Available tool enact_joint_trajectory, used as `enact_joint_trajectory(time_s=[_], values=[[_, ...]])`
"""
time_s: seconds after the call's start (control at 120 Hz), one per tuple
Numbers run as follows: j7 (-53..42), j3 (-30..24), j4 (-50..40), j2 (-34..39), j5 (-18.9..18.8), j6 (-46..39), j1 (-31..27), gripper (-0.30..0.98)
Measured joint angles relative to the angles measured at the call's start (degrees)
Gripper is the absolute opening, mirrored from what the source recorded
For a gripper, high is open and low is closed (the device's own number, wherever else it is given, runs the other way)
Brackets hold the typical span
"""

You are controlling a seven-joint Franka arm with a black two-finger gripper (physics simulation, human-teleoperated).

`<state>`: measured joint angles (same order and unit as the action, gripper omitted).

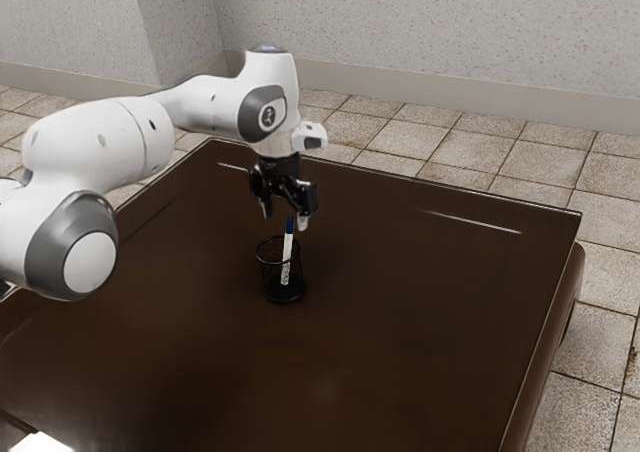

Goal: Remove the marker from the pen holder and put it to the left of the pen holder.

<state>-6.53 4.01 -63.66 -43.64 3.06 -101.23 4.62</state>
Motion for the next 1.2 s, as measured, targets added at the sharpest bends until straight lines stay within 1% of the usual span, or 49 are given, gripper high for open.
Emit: enact_joint_trajectory(time_s=[0.067, 0.2, 0.433, 0.517, 0.6, 0.775, 0.825, 1.033, 1.133, 1.2], values=[[-0.2, 0.0, -0.1, -0.2, 0.2, 0.9, 0.2, 0.62], [-0.5, 0.0, 0.0, -0.6, 0.3, 2.0, 0.4, 0.54], [-0.8, 0.0, 1.1, -1.8, 0.2, 2.2, 1.3, 0.31], [-0.9, 0.2, 1.5, -2.1, 0.1, 2.1, 1.2, 0.26], [-1.0, 0.3, 1.9, -2.2, 0.1, 2.1, 1.1, 0.16], [-1.1, 0.5, 1.9, -2.1, 0.0, 2.0, 1.1, 0.08], [-1.1, 0.5, 1.9, -2.0, 0.0, 2.0, 1.1, 0.00], [-1.1, 0.6, 1.9, -0.6, -0.5, 1.9, 1.2, -0.05], [-1.0, 0.6, 1.9, 2.6, -0.8, 2.4, 0.9, -0.07], [-1.0, 0.9, 1.9, 6.3, -1.1, 3.0, 0.6, -0.07]])
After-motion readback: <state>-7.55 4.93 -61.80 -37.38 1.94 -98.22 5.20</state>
